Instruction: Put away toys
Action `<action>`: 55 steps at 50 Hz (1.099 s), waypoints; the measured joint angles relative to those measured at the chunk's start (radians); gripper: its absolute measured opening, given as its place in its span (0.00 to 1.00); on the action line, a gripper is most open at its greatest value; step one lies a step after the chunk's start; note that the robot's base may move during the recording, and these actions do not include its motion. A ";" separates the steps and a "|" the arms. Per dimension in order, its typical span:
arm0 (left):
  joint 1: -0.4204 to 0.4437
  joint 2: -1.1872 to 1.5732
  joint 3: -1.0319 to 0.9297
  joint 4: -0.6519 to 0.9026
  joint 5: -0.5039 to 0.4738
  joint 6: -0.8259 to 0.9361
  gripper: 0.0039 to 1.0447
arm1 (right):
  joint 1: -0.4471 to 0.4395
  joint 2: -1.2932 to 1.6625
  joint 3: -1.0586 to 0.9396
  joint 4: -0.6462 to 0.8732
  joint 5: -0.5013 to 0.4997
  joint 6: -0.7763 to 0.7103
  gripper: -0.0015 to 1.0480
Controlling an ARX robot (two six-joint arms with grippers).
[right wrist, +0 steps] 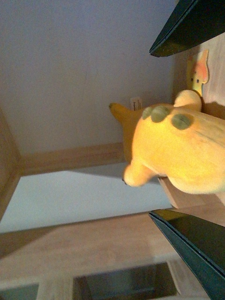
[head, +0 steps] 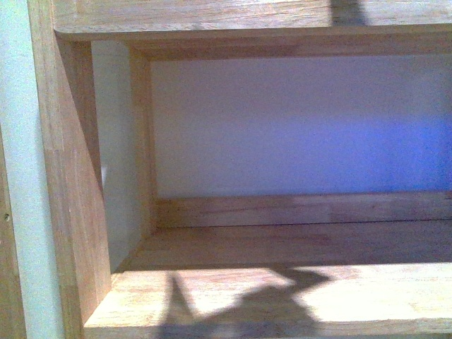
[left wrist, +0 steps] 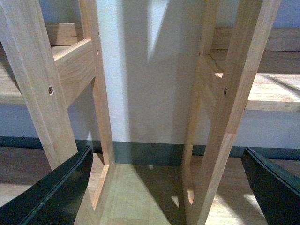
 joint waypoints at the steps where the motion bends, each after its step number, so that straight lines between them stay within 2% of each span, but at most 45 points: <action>1: 0.000 0.000 0.000 0.000 0.000 0.000 0.94 | 0.000 -0.030 -0.036 0.005 0.000 -0.004 0.94; 8: 0.000 0.000 0.000 0.000 0.000 0.000 0.94 | -0.031 -0.283 -0.336 0.018 -0.028 -0.009 0.94; 11: 0.000 0.000 0.000 0.000 0.000 0.000 0.94 | -0.071 -0.398 -0.466 0.017 -0.041 -0.008 0.94; 19: 0.000 0.000 0.000 0.000 0.000 0.000 0.94 | -0.209 -0.602 -0.679 0.002 -0.084 0.009 0.94; 27: 0.000 0.000 0.000 0.000 0.000 0.000 0.94 | -0.382 -0.780 -0.857 -0.034 -0.168 0.049 0.94; 30: 0.000 0.000 0.000 0.000 0.000 0.000 0.94 | -0.419 -0.816 -0.914 -0.036 -0.178 0.056 0.94; 43: 0.000 0.000 0.000 0.000 0.000 0.000 0.94 | -0.431 -0.956 -1.155 -0.077 -0.139 0.053 0.94; 46: 0.000 0.000 0.000 0.000 0.000 0.000 0.94 | -0.423 -0.979 -1.168 -0.174 -0.070 0.021 0.88; 50: 0.000 0.000 0.000 0.000 0.000 0.000 0.94 | -0.470 -0.996 -1.179 -0.297 -0.047 -0.023 0.78; 55: 0.000 0.000 0.000 0.000 0.000 0.000 0.94 | -0.491 -1.011 -1.209 -0.332 -0.032 -0.042 0.67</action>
